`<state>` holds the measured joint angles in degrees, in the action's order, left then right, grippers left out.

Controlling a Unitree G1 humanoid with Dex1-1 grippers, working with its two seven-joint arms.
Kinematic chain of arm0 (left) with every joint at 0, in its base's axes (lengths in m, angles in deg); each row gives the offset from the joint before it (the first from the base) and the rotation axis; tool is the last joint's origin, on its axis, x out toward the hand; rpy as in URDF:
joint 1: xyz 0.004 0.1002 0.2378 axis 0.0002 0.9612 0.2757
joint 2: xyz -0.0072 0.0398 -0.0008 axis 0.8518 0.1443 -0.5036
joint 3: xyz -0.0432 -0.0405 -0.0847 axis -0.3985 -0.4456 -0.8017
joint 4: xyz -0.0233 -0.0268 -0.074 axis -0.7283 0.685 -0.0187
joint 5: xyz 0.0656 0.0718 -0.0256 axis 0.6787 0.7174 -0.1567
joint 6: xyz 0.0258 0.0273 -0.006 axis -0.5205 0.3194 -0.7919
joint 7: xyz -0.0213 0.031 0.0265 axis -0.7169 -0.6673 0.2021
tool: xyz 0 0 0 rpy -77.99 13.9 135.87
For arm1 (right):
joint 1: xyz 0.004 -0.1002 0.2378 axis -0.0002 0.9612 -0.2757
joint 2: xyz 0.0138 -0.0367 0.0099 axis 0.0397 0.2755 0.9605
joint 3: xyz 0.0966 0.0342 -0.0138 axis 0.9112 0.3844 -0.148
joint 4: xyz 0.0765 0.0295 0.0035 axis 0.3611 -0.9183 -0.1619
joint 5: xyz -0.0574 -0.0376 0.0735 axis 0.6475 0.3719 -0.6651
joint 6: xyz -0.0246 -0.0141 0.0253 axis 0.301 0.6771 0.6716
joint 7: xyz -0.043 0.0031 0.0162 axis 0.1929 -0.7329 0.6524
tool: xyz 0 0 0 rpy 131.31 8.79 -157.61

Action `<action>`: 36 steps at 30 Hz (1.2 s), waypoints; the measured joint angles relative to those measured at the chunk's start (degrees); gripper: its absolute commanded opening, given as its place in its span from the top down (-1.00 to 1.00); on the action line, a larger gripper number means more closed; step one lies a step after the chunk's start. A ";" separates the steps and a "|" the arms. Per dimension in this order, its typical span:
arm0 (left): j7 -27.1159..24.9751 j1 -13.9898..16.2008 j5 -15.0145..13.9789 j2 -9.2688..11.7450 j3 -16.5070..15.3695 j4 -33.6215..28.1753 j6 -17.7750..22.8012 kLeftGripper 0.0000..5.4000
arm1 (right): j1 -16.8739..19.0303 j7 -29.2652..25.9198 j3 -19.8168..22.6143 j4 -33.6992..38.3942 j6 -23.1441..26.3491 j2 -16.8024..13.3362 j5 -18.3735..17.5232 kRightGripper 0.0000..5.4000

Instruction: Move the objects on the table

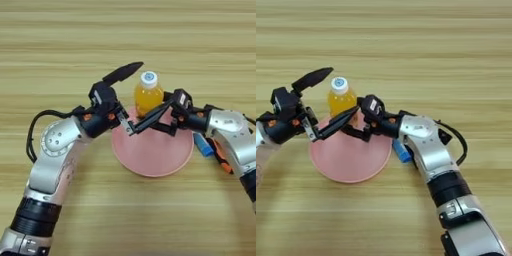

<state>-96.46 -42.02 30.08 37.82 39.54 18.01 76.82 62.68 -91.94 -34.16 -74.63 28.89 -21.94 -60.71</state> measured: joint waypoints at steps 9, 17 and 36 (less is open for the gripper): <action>4.48 -1.03 -0.01 -1.59 -3.07 3.07 -0.92 -1.00 | -1.72 6.13 6.43 -1.03 2.70 -1.29 -0.69 -0.28; 11.45 -4.19 4.18 -3.41 -6.62 12.11 -3.76 -1.00 | -4.92 15.62 12.70 -5.77 3.79 -2.28 -0.67 -0.28; 33.17 -9.88 15.49 -5.97 -14.50 38.16 -19.05 -1.00 | -5.97 30.87 15.07 -20.34 -4.38 0.51 4.39 -0.28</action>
<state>-63.30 -51.89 45.56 31.85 25.04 56.18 57.76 56.71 -61.07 -19.10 -94.97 24.51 -21.43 -56.32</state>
